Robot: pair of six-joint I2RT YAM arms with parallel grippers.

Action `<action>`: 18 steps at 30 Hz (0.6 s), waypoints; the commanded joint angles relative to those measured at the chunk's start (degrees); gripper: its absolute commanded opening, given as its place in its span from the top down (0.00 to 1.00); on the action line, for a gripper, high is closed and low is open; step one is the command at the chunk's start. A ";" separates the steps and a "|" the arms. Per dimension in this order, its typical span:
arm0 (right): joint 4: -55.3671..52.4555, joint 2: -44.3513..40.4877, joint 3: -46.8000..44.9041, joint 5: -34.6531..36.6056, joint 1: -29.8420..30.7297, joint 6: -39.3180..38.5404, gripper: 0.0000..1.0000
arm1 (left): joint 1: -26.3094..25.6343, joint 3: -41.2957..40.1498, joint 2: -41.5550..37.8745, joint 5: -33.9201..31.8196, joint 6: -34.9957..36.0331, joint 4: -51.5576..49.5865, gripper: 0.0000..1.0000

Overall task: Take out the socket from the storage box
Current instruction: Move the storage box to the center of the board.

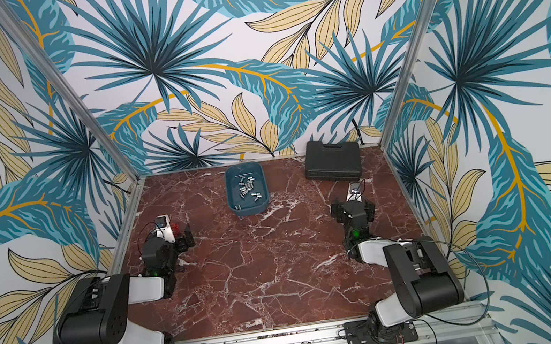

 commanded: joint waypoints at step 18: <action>-63.35 21.02 60.09 -27.88 12.80 6.58 0.02 | -5.60 24.90 -10.07 13.98 -19.37 -54.10 0.01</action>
